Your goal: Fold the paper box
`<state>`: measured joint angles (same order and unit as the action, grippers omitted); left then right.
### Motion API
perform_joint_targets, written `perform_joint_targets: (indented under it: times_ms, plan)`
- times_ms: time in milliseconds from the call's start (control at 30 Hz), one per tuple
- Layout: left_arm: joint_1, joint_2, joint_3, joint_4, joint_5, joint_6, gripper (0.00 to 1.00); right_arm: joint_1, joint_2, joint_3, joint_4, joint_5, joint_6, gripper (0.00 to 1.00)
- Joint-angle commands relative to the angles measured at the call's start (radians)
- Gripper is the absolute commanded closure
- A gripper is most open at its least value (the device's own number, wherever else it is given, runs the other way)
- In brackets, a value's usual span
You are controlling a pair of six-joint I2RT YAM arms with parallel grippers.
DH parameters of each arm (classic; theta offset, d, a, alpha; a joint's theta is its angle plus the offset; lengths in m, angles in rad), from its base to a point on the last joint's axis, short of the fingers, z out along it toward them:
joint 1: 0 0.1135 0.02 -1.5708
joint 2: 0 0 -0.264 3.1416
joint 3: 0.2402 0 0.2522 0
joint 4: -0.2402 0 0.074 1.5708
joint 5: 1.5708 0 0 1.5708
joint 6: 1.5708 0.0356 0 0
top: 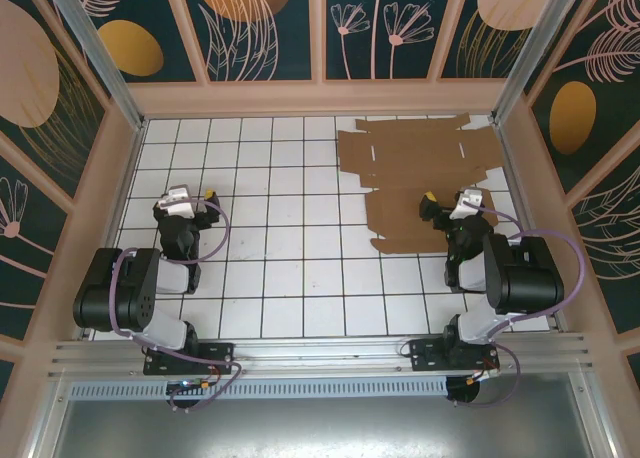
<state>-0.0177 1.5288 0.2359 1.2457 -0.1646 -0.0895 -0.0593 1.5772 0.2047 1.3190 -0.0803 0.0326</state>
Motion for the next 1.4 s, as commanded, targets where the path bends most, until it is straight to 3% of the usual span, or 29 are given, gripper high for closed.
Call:
perform_joint_targets:
  times_ms: [0, 1033, 1133, 1233, 1300, 1367]
  plan:
    - [0.009, -0.01, 0.0, 0.028, 0.007, 0.005, 0.01, -0.001, -0.013, 0.018, -0.001, -0.003, -0.016, 0.01]
    - [0.009, -0.041, 0.009, -0.006, 0.031, 0.017, 0.01, 0.01, -0.041, 0.017, -0.015, -0.05, -0.042, 0.01]
    - [-0.009, -0.181, 0.118, -0.299, 0.063, 0.055, 0.01, 0.117, -0.209, 0.055, -0.218, 0.135, -0.117, 0.01]
    - [-0.119, -0.349, 0.214, -0.454, -0.093, 0.006, 0.01, 0.293, -0.38, 0.124, -0.338, 0.319, -0.131, 0.01]
    - [-0.195, -0.441, 0.266, -0.51, -0.057, -0.015, 0.01, 0.43, -0.471, 0.205, -0.449, 0.442, -0.115, 0.01]
    - [-0.299, -0.511, 0.366, -0.666, -0.057, -0.043, 0.01, 0.589, -0.517, 0.342, -0.628, 0.678, -0.076, 0.01]
